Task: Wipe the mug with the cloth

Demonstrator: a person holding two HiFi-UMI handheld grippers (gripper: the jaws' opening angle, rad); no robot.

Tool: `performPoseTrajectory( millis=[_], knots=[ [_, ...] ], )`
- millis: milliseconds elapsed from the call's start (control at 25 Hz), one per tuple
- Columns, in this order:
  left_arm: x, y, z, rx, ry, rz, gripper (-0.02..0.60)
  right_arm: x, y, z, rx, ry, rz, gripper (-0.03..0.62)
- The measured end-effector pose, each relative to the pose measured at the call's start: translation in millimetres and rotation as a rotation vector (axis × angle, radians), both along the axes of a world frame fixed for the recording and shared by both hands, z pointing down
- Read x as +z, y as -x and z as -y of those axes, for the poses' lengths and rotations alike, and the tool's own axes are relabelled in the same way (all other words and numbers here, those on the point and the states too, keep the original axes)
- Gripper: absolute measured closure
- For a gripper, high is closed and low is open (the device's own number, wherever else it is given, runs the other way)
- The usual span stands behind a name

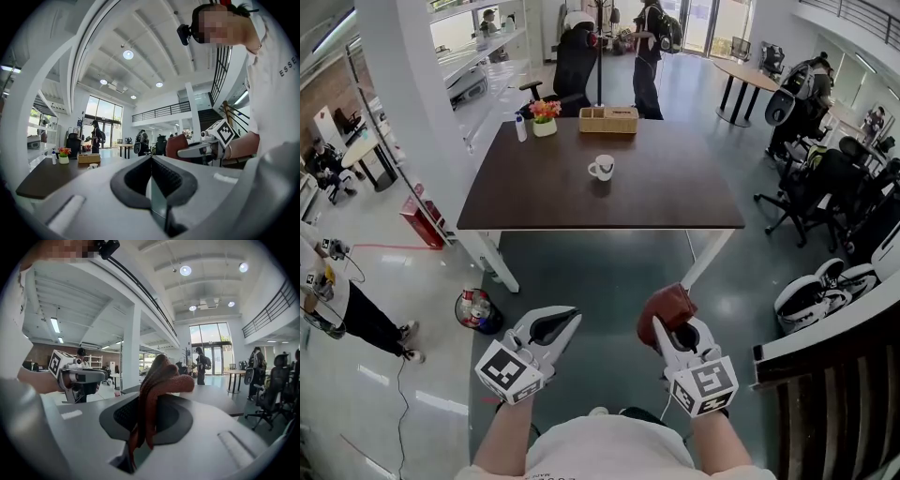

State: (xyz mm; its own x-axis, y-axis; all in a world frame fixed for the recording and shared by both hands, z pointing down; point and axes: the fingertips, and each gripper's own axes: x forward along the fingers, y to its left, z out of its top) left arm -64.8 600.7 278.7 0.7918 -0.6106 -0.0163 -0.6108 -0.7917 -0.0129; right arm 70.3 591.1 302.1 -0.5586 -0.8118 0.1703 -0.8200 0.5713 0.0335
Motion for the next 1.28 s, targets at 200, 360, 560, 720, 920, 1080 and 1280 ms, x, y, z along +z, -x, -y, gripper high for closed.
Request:
performPoseTrajectory(
  millis=[200, 360, 560, 720, 920, 1080, 1280],
  knots=[
    [10, 11, 17, -0.001, 0.024, -0.003, 0.577, 9, 5, 19, 0.012, 0.018, -0.01, 0.513],
    [25, 13, 46, -0.007, 0.049, 0.006, 0.577, 24, 1, 55, 0.027, 0.047, -0.01, 0.513],
    [43, 14, 109, -0.05, 0.071, 0.017, 0.577, 42, -1, 127, -0.008, 0.064, 0.009, 0.513],
    [47, 9, 185, -0.086, 0.076, 0.018, 0.577, 43, -7, 203, -0.039, 0.064, 0.022, 0.512],
    [45, -7, 289, -0.104, 0.076, 0.018, 0.577, 38, -18, 305, -0.083, 0.058, 0.026, 0.511],
    [50, -14, 358, -0.129, 0.083, 0.014, 0.577, 40, -28, 380, -0.097, 0.063, 0.03, 0.511],
    [60, -16, 413, -0.157, 0.122, 0.03, 0.577, 46, -26, 441, -0.123, 0.089, 0.039, 0.513]
  ],
)
